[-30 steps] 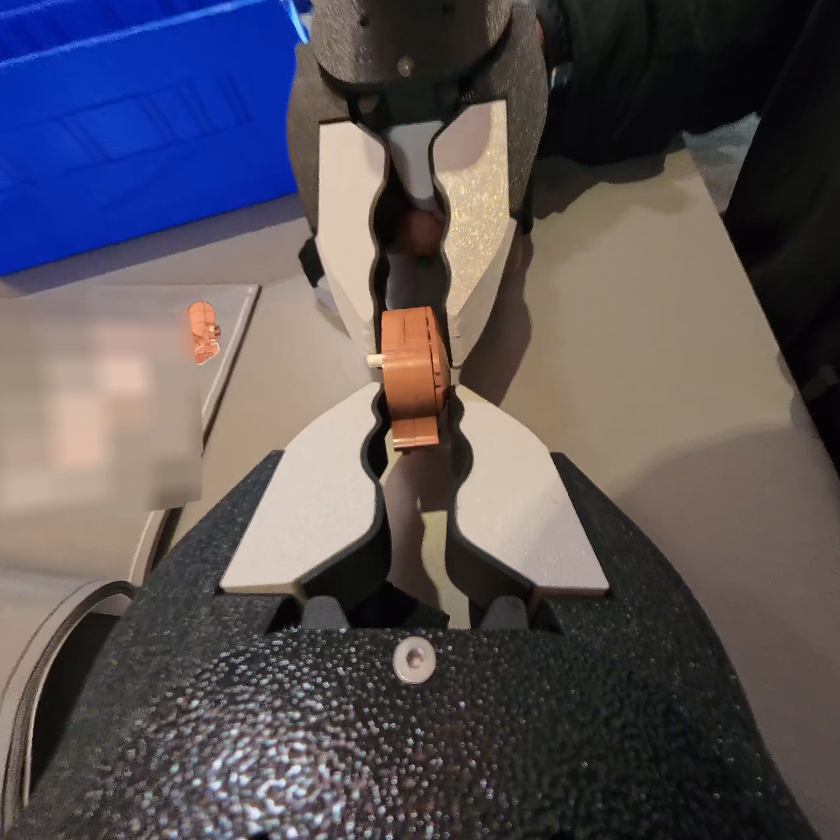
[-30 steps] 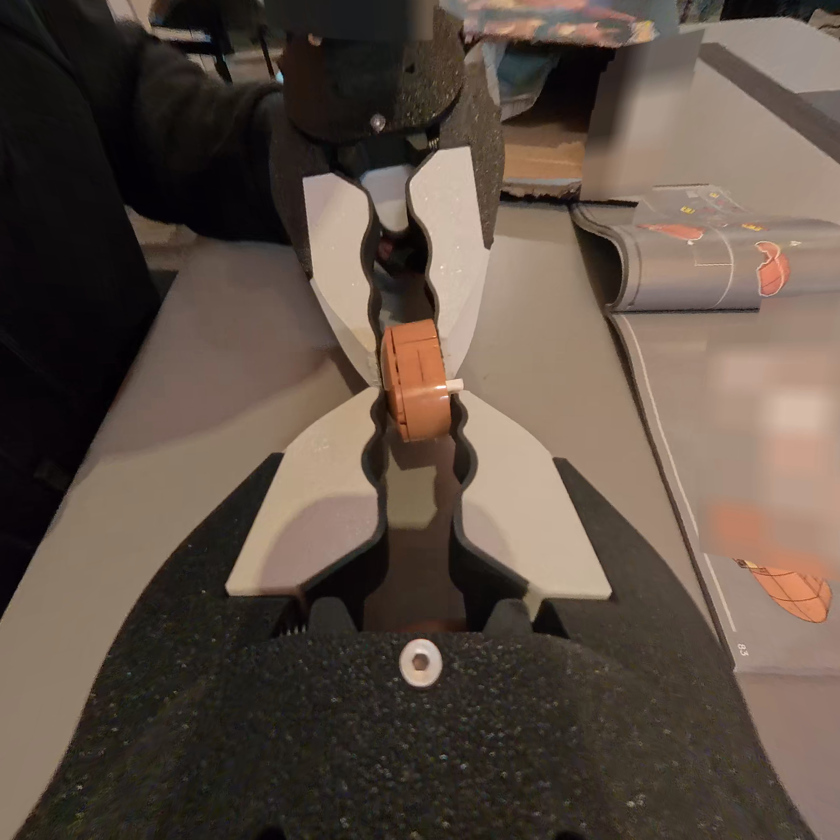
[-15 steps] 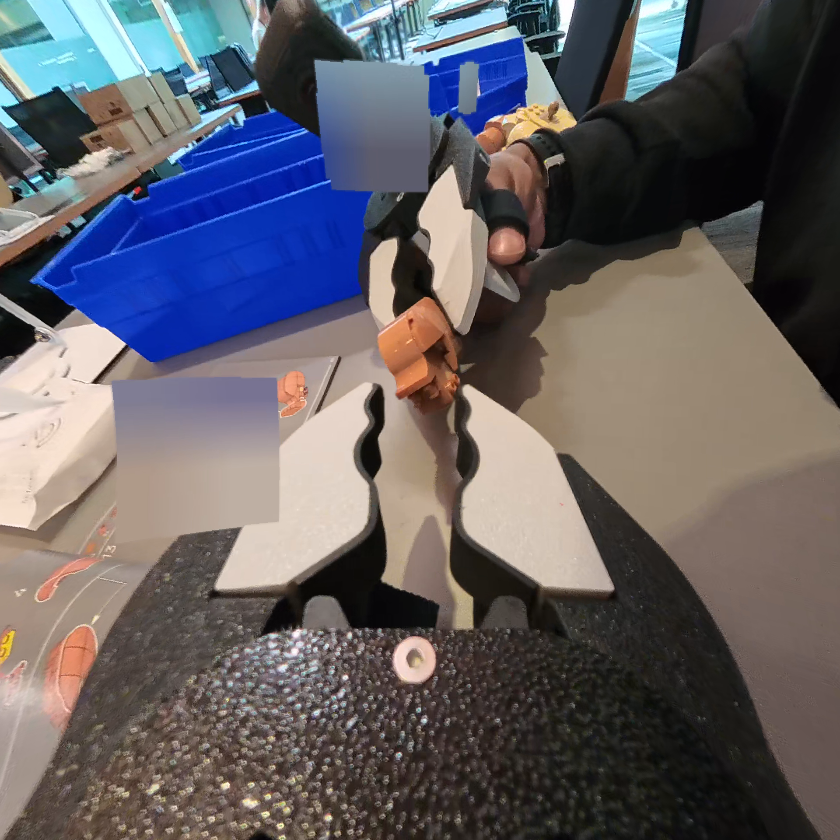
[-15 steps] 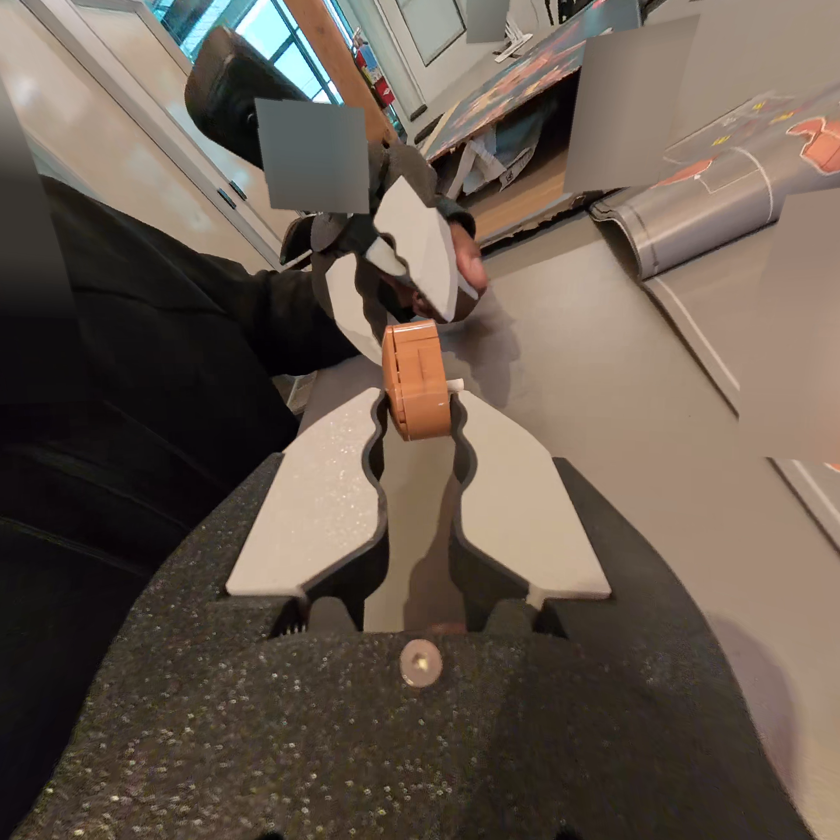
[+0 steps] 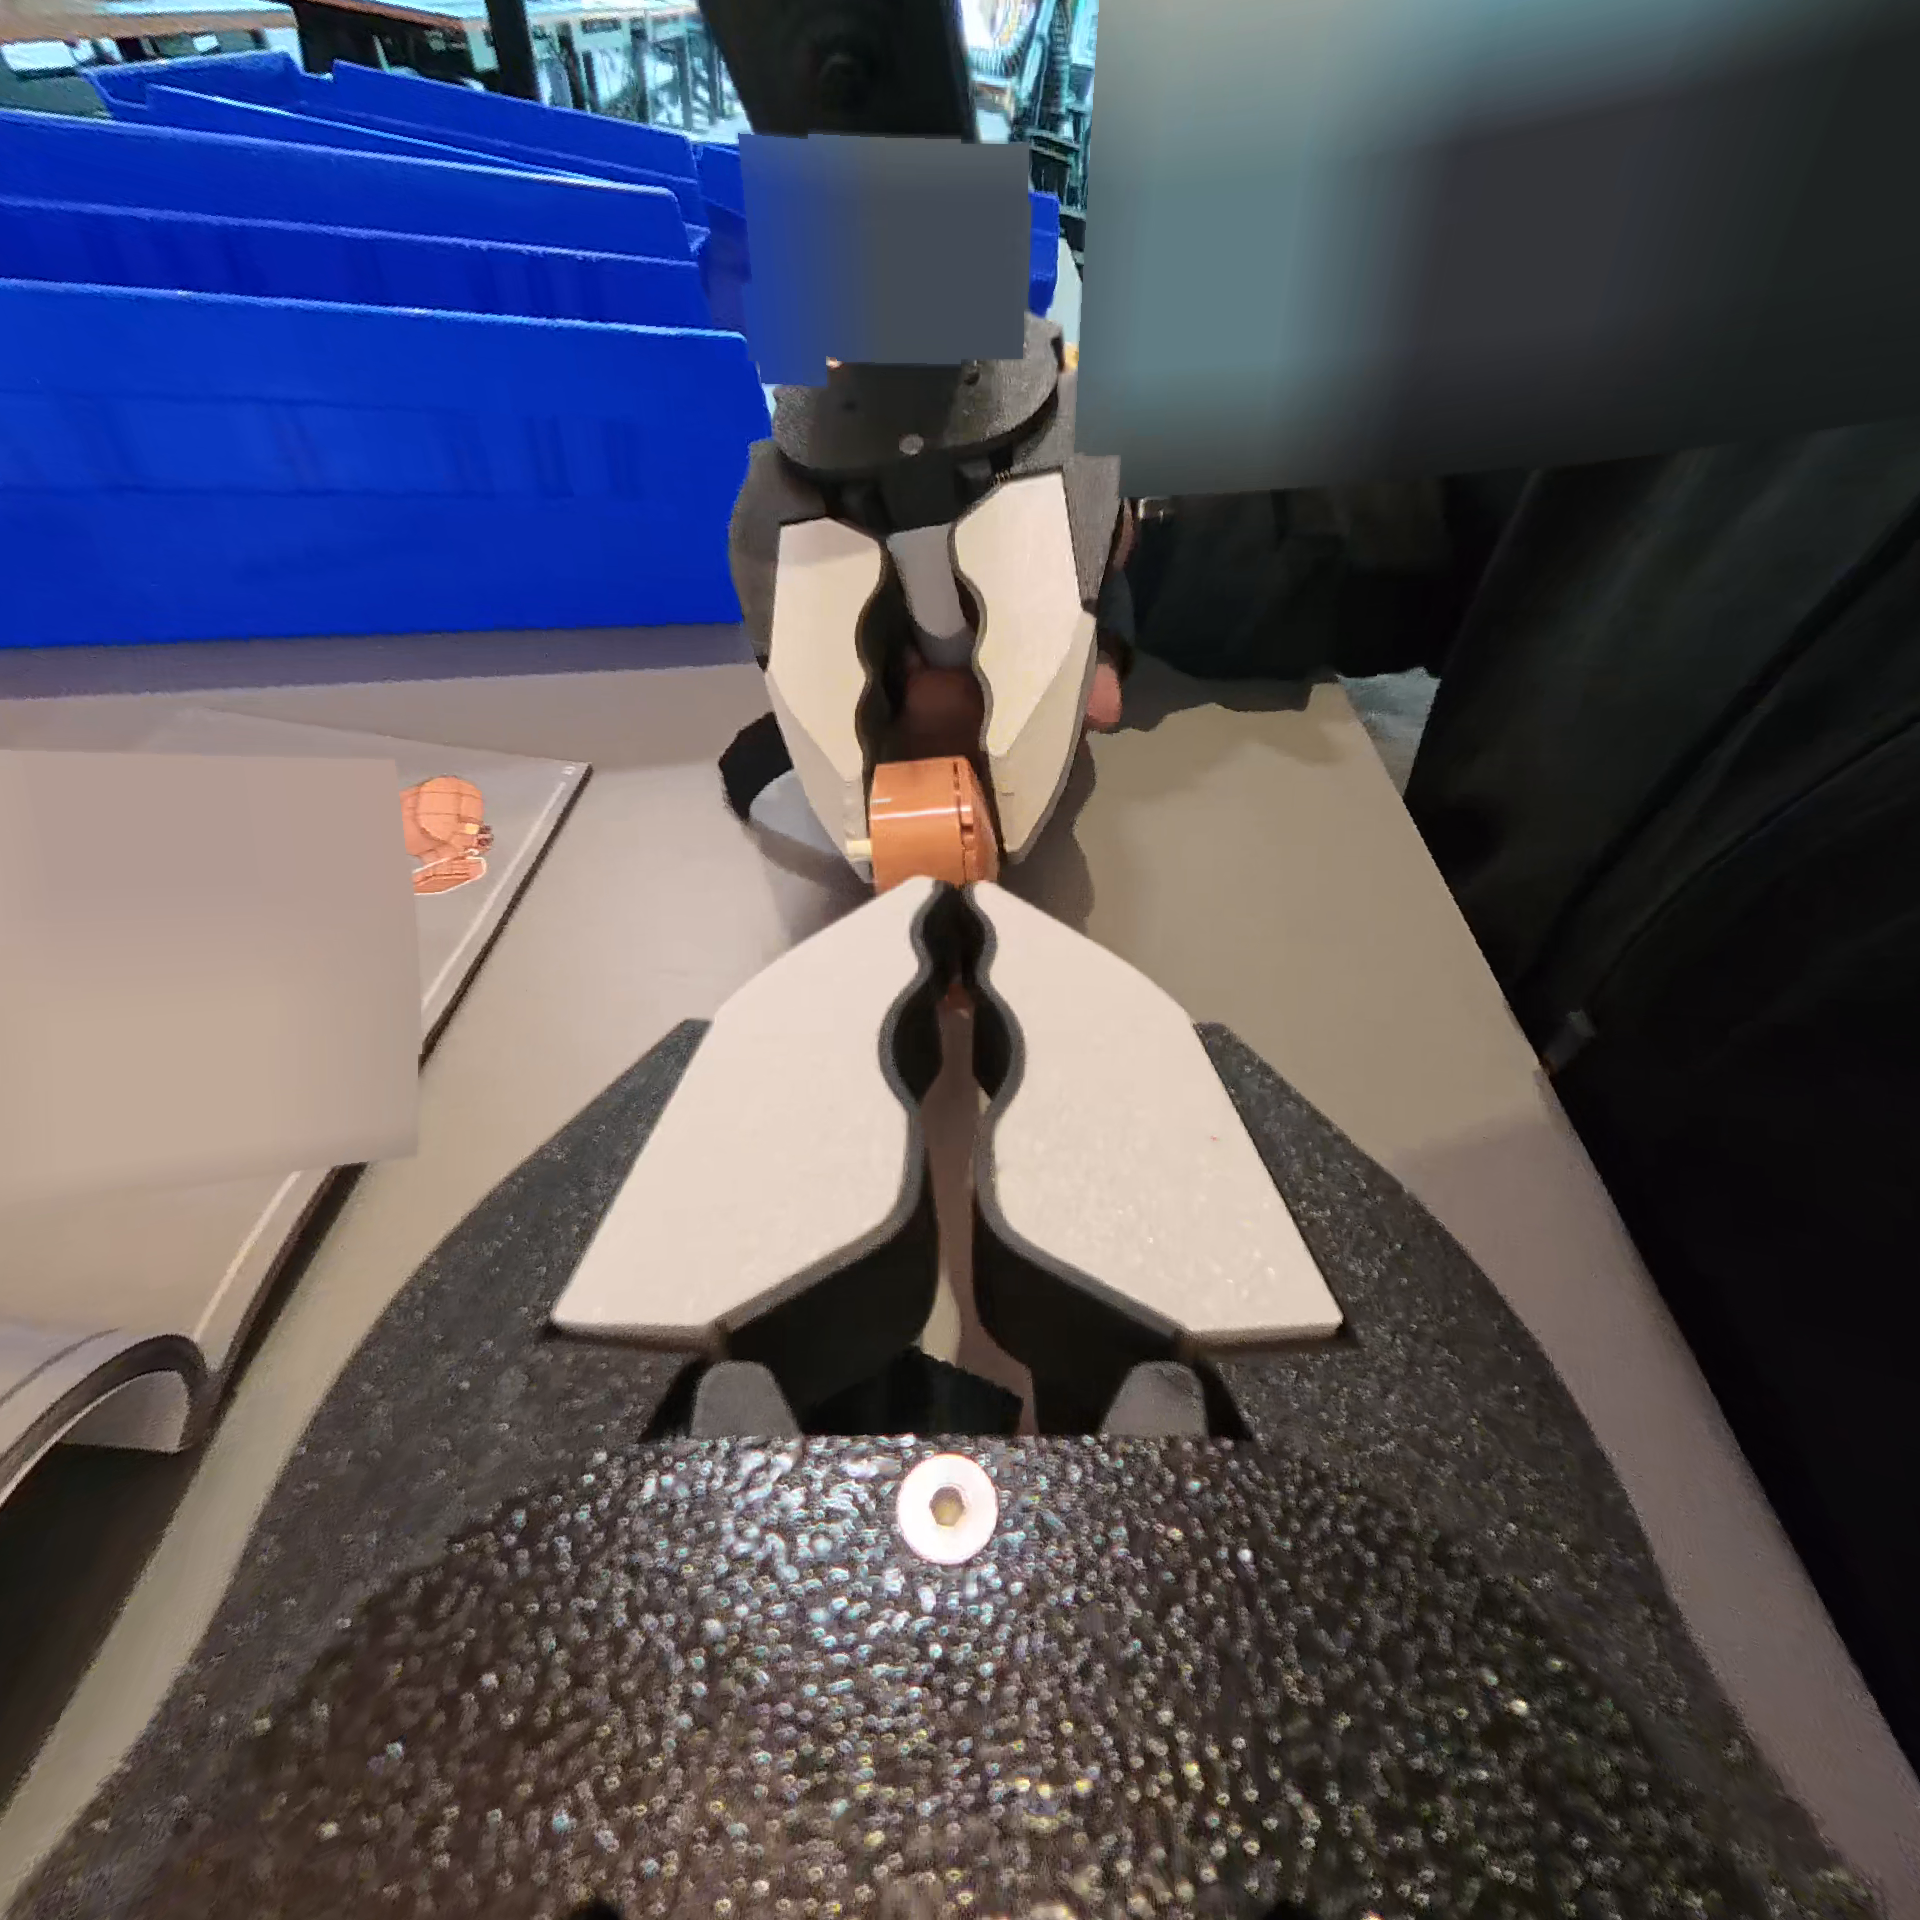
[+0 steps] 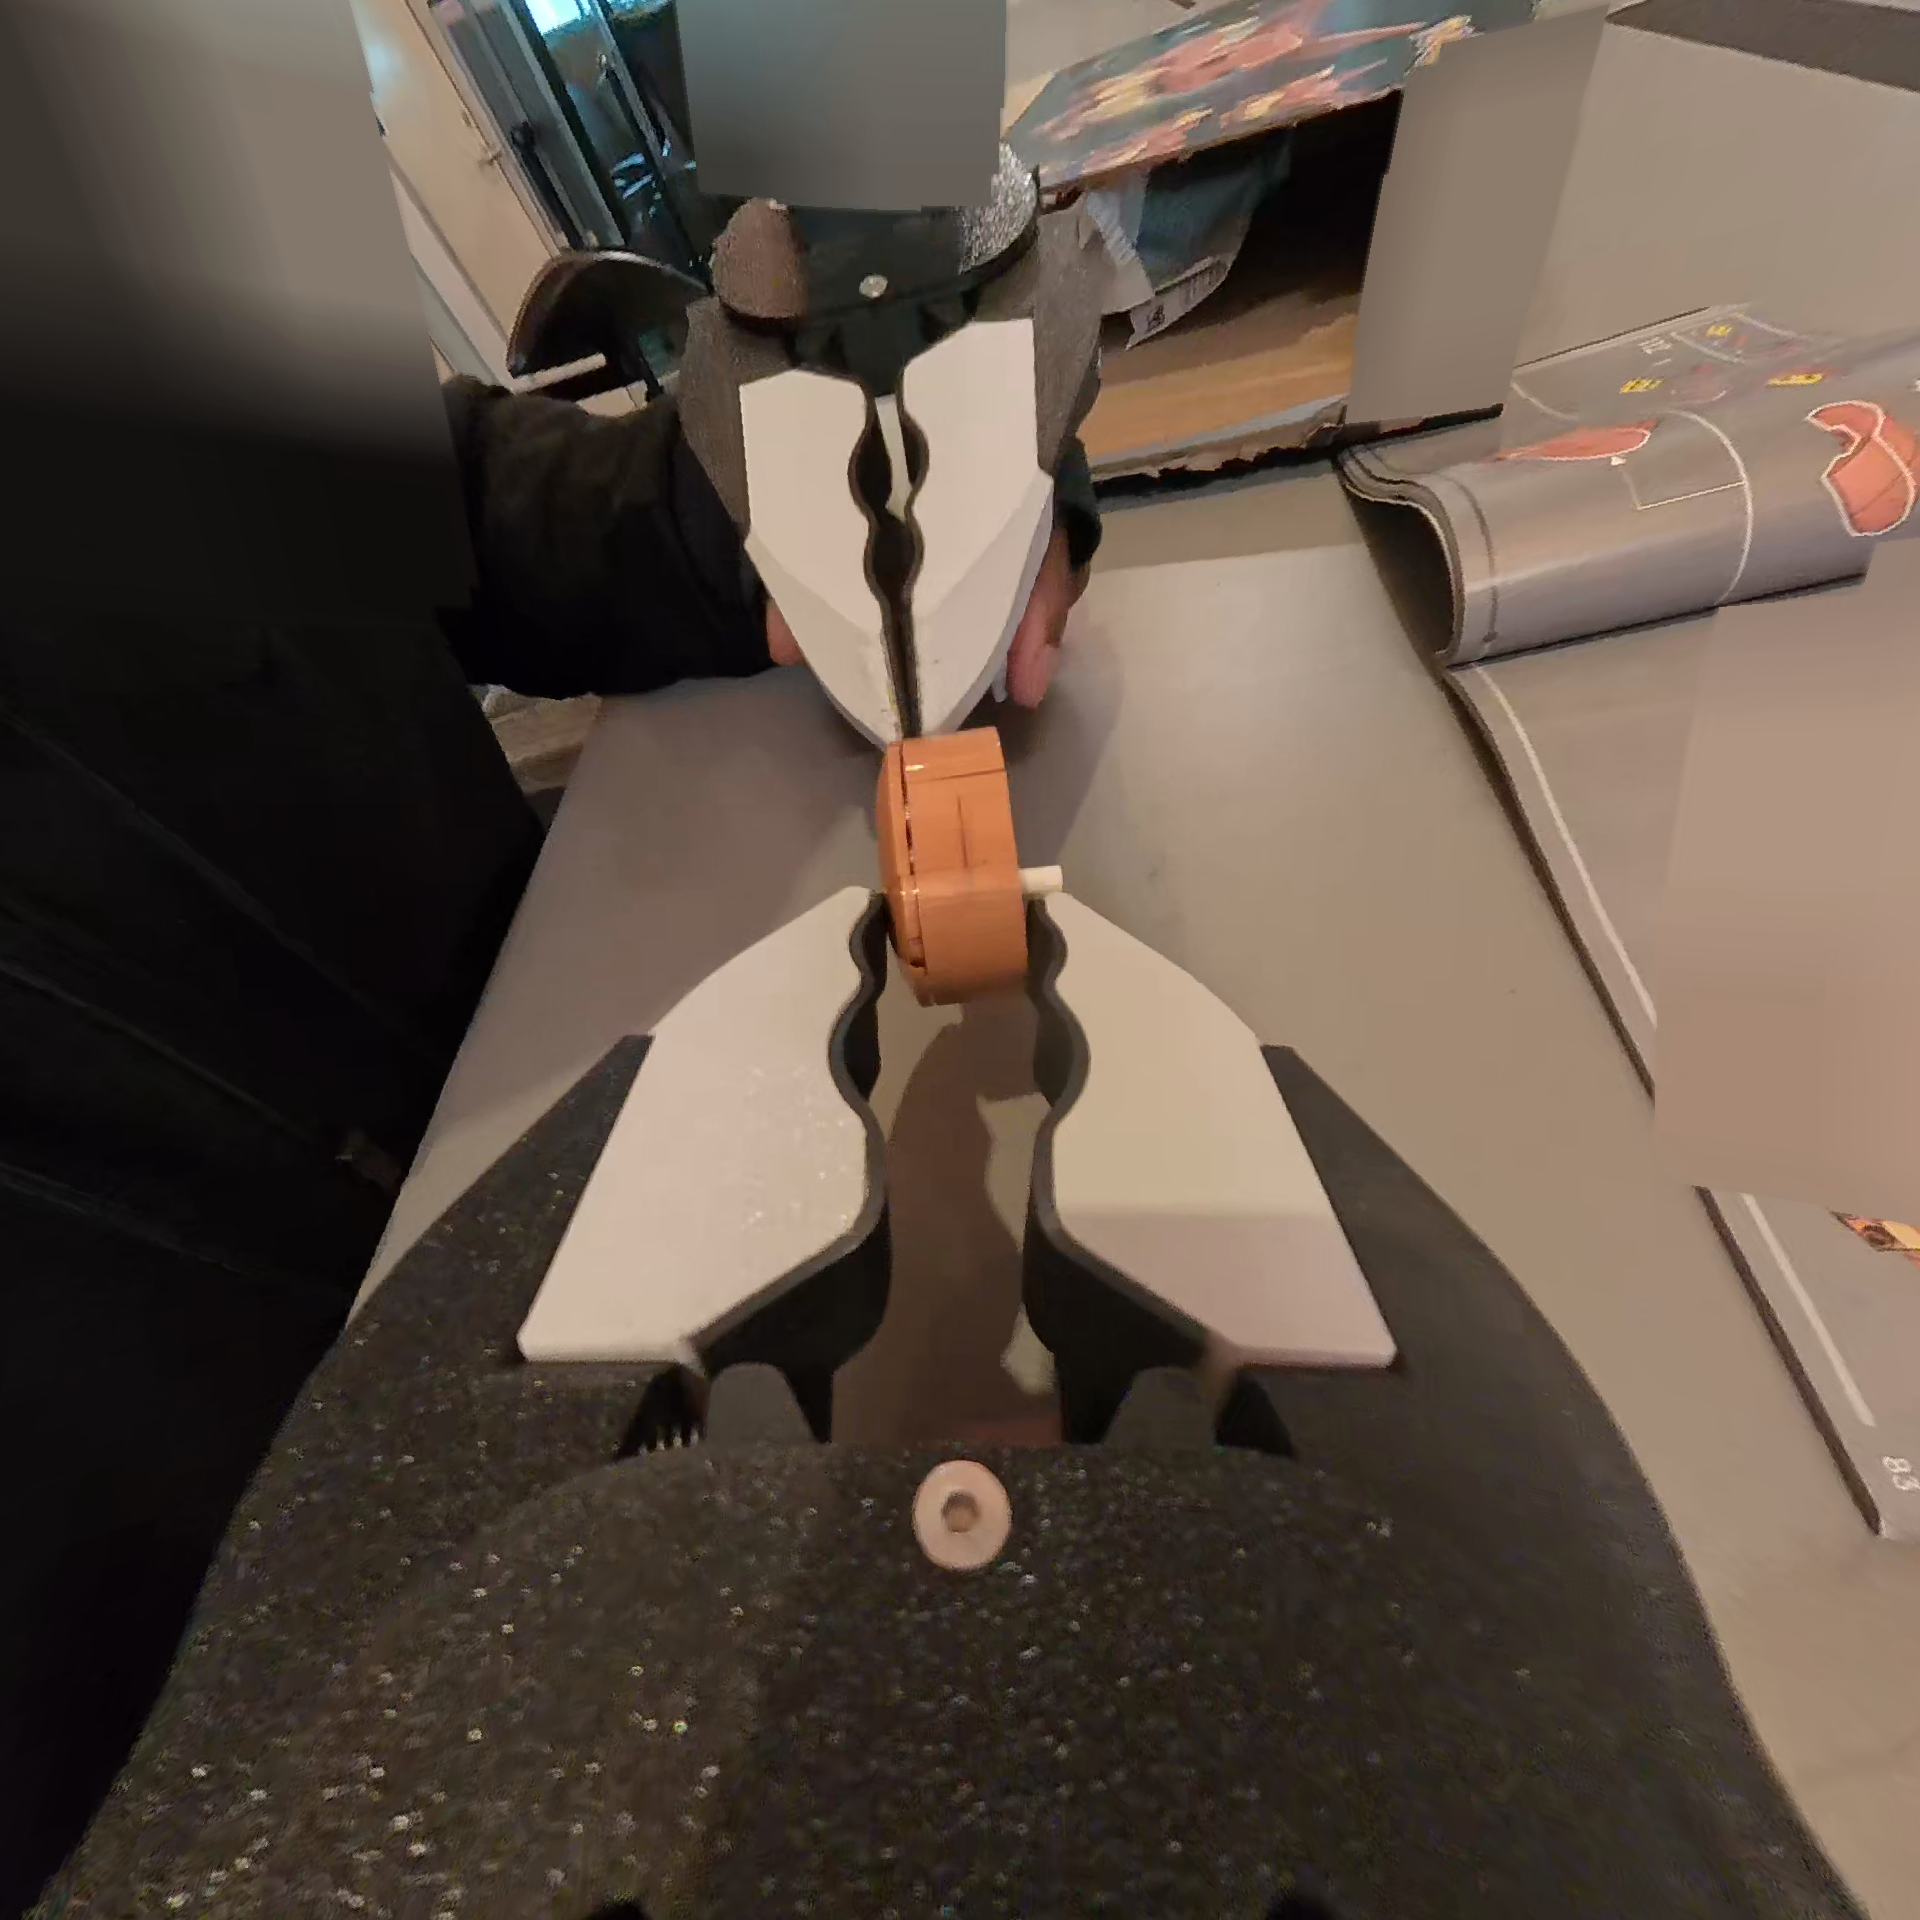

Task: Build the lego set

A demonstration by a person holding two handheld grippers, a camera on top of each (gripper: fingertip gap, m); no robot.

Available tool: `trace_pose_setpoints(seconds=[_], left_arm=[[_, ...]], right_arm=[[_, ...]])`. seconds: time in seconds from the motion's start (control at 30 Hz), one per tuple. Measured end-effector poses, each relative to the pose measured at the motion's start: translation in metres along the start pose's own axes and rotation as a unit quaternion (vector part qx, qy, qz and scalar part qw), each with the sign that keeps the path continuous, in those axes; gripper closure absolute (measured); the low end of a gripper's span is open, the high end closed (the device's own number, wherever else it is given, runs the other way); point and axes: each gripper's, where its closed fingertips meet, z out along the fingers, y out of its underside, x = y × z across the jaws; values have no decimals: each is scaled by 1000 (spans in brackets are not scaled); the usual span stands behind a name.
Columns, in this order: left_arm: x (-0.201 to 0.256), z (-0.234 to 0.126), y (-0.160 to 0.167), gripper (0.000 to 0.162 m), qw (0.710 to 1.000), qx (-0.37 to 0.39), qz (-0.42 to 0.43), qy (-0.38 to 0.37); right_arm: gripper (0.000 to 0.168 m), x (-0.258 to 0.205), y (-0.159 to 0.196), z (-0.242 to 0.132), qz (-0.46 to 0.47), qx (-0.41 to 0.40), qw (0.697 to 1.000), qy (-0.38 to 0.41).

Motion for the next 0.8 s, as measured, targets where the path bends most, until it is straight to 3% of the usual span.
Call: trace_pose_setpoints(seconds=[0.33,0.43,0.53,0.63,0.8], left_arm=[[11,6,1,162,999,4,-20,45],[5,3,-4,162,999,12,-21,21],[-11,-8,-16,138,994,62,-95,3],[-22,-16,-21,127,970,114,-214,33],[-13,-11,-27,114,892,164,-385,171]], right_arm=[[143,-8,13,9,-46,-48,998,-2],[143,-6,10,8,-51,-38,998,9],[143,-2,4,5,-83,-22,996,35],[143,-3,-9,2,-141,12,988,59],[143,-9,-27,-4,-219,65,970,85]])
